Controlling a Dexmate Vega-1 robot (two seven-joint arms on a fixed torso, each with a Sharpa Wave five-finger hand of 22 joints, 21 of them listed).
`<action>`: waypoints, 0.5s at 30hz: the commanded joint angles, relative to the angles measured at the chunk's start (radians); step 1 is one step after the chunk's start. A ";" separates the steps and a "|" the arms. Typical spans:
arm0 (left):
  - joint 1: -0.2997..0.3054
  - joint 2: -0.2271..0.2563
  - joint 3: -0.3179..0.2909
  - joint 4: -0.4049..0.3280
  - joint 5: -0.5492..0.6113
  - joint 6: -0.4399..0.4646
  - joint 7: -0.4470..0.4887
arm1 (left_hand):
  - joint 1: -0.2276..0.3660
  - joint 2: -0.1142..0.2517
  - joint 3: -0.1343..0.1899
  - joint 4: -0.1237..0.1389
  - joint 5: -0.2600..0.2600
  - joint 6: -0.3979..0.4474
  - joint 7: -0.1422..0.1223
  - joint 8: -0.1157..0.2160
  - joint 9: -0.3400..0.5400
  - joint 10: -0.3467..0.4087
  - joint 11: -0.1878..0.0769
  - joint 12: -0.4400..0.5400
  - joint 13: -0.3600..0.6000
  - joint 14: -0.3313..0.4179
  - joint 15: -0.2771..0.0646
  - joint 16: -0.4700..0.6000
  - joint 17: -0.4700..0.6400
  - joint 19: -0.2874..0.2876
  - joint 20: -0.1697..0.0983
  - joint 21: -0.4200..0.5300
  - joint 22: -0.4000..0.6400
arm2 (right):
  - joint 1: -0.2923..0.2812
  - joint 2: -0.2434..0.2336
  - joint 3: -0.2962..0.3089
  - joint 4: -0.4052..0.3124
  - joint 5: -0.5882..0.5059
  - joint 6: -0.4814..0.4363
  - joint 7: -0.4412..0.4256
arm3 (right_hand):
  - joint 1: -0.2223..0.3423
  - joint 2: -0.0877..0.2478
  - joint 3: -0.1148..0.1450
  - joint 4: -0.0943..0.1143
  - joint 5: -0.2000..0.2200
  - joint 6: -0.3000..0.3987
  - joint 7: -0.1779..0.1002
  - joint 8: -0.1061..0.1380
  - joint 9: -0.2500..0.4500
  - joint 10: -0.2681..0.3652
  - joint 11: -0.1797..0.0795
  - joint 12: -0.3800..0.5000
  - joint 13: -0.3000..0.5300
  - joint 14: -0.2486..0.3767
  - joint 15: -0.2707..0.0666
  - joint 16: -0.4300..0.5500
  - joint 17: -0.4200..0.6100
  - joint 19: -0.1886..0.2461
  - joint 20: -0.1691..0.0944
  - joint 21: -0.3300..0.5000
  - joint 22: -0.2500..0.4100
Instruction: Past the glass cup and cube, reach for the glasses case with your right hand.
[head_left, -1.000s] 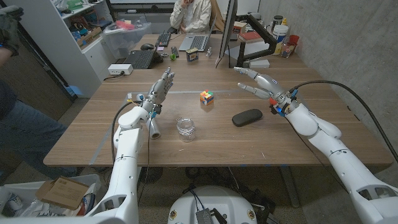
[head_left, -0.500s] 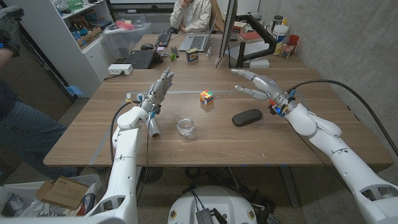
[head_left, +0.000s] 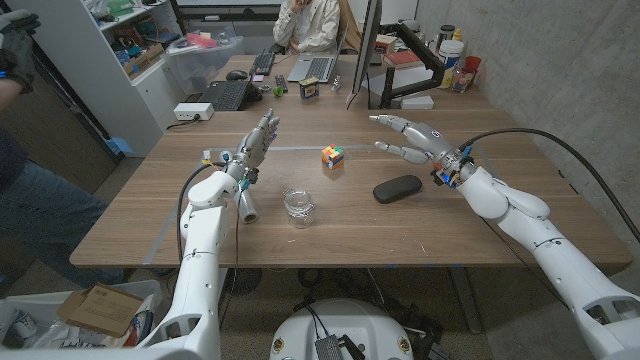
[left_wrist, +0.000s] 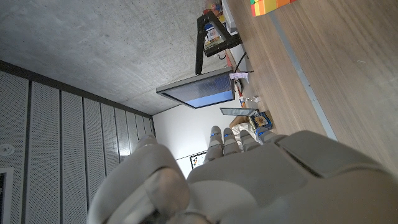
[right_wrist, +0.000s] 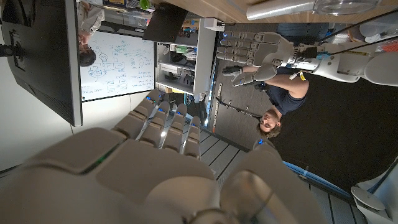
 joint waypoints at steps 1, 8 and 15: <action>-0.001 0.003 -0.001 0.001 0.000 0.002 -0.004 | 0.004 0.010 -0.007 0.003 -0.003 0.006 -0.005 0.000 0.002 0.000 0.009 0.005 0.004 0.001 0.011 0.007 0.004 -0.028 0.010 0.007 0.006 | -0.007 -0.020 -0.022 -0.018 -0.021 -0.031 -0.023 | 0.005 0.005 -0.001 -0.006 0.008 0.007 -0.012 0.006 0.003 0.001 -0.017 -0.004 0.004 0.005 -0.013 0.000 0.002 -0.007 -0.016 -0.001 0.002; 0.000 0.005 -0.002 -0.003 -0.001 0.005 -0.005 | 0.005 0.011 -0.008 0.003 -0.004 0.007 -0.009 0.001 0.002 0.000 0.006 0.005 0.004 0.004 0.017 0.007 0.004 -0.025 0.028 0.007 0.006 | -0.012 -0.028 -0.033 -0.025 -0.035 -0.049 -0.034 | 0.011 0.011 0.000 -0.008 0.011 0.013 -0.016 0.007 0.003 0.001 -0.025 -0.005 0.004 0.013 0.010 0.002 0.002 -0.005 0.002 -0.001 0.002; -0.001 0.007 -0.002 -0.002 -0.002 0.006 -0.007 | 0.006 0.011 -0.010 0.003 -0.004 0.007 -0.010 0.001 0.002 -0.002 0.002 0.004 0.004 0.003 0.020 0.006 0.004 -0.026 0.034 0.007 0.006 | -0.012 -0.037 -0.044 -0.026 -0.038 -0.056 -0.039 | 0.016 0.016 0.001 -0.010 0.014 0.016 -0.019 0.007 0.003 -0.002 -0.039 -0.006 0.004 0.024 0.023 0.004 0.001 -0.002 0.018 0.000 0.002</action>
